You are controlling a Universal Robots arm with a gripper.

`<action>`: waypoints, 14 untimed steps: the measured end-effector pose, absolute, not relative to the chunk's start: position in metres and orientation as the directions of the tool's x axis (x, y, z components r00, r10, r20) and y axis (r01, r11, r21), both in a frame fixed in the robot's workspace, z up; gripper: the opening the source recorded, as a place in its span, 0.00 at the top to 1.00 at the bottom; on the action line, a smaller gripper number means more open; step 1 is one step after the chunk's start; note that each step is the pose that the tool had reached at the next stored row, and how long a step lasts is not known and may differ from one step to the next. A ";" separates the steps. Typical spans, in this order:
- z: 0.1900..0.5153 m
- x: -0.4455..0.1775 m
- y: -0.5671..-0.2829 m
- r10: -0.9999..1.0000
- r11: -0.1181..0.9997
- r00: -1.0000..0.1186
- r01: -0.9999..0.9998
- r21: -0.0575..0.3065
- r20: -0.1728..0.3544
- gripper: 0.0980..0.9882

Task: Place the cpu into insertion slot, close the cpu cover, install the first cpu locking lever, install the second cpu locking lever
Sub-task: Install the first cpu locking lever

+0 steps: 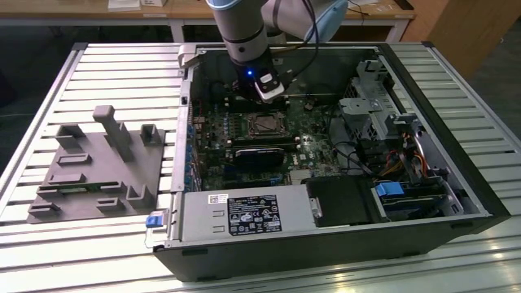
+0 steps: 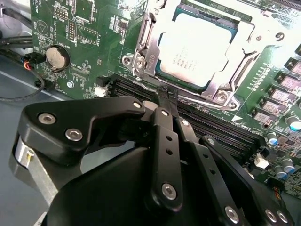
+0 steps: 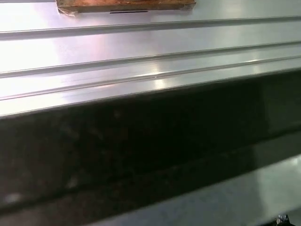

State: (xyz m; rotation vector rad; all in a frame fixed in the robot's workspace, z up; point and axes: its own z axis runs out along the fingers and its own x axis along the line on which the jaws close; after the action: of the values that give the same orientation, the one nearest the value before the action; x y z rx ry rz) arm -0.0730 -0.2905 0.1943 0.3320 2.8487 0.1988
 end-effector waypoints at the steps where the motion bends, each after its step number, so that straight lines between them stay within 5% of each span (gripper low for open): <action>1: 0.194 -0.073 -0.291 0.244 0.964 -0.938 0.208 0.165 -0.246 1.00; 14: 0.189 -0.073 -0.291 0.251 0.963 -0.936 0.216 0.161 -0.246 1.00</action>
State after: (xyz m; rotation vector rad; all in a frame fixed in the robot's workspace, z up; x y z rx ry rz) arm -0.0730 -0.2906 0.1890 0.3448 2.8470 0.1911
